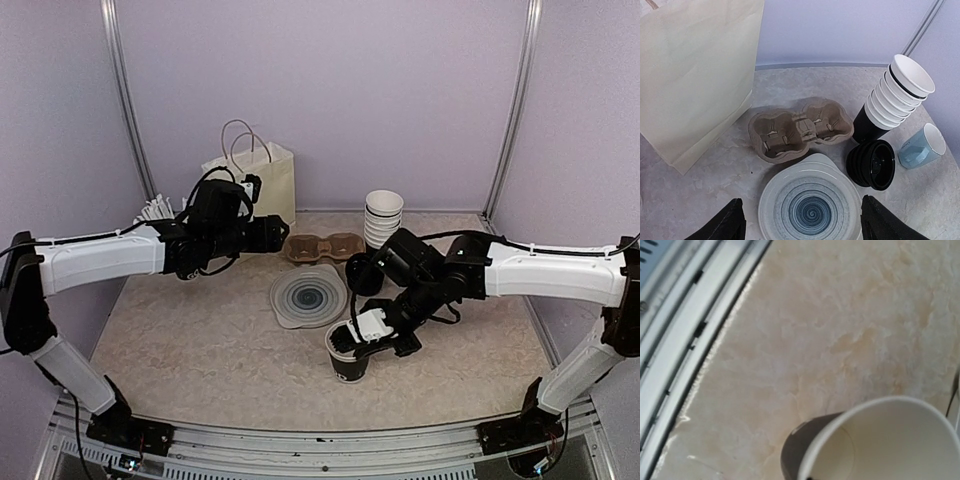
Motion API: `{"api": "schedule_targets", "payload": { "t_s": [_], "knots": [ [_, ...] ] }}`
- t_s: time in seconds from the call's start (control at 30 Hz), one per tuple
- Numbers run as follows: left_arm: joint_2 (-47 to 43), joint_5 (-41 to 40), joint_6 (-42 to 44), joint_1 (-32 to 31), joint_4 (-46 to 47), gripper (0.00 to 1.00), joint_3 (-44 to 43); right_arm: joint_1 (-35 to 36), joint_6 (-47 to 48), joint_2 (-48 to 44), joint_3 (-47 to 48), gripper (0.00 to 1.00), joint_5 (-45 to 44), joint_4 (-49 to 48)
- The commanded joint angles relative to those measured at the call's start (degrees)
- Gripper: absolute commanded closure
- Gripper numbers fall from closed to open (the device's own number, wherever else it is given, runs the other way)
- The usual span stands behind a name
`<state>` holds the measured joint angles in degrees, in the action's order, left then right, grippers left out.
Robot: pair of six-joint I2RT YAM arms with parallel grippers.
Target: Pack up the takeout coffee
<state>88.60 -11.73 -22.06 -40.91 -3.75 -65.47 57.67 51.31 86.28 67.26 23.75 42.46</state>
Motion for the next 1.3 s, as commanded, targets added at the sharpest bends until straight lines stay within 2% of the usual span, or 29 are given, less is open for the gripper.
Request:
{"api": "schedule_targets", "payload": {
  "t_s": [0.0,0.13,0.27,0.4,0.47,0.57,0.67,0.9,1.1,1.27],
  "knots": [
    [1.76,2.07,-0.44,-0.26,-0.66,0.23,-2.49,0.81,-1.04,0.69,-2.09,1.00,-0.82,-4.81],
    [3.29,2.87,-0.31,-0.68,-0.31,0.23,-3.71,1.04,-1.04,1.16,-3.20,0.98,-0.41,-5.15],
    [6.40,3.07,0.37,-1.92,-0.91,0.24,-6.66,1.05,-0.51,1.13,-3.70,0.78,0.02,-4.24],
    [10.39,3.04,1.24,-3.75,-2.44,0.24,-11.52,0.89,0.46,-0.07,-1.25,0.63,1.89,0.23],
    [12.45,2.81,1.29,-4.82,-3.23,0.25,-14.63,0.47,1.32,-0.84,0.60,0.59,3.03,3.24],
    [16.74,2.48,1.15,-5.92,-5.31,0.30,-19.87,-2.74,1.89,-2.17,3.83,0.58,7.17,7.21],
    [21.63,1.99,0.23,-6.50,-8.47,0.32,-25.50,-10.07,1.47,-3.88,4.74,0.58,11.86,7.57],
    [32.72,6.32,-1.23,-7.24,-16.32,0.46,-37.90,-30.95,-10.20,-8.41,-2.53,0.61,16.19,-6.44],
    [39.52,5.30,-2.38,-8.02,-23.73,0.42,-45.76,-42.12,-20.23,-9.46,-7.05,0.61,18.39,-14.64],
    [42.82,5.38,-3.16,-8.09,-27.54,0.44,-48.23,-45.44,-23.15,-9.08,-8.29,0.60,18.18,-16.91]
  ]
}}
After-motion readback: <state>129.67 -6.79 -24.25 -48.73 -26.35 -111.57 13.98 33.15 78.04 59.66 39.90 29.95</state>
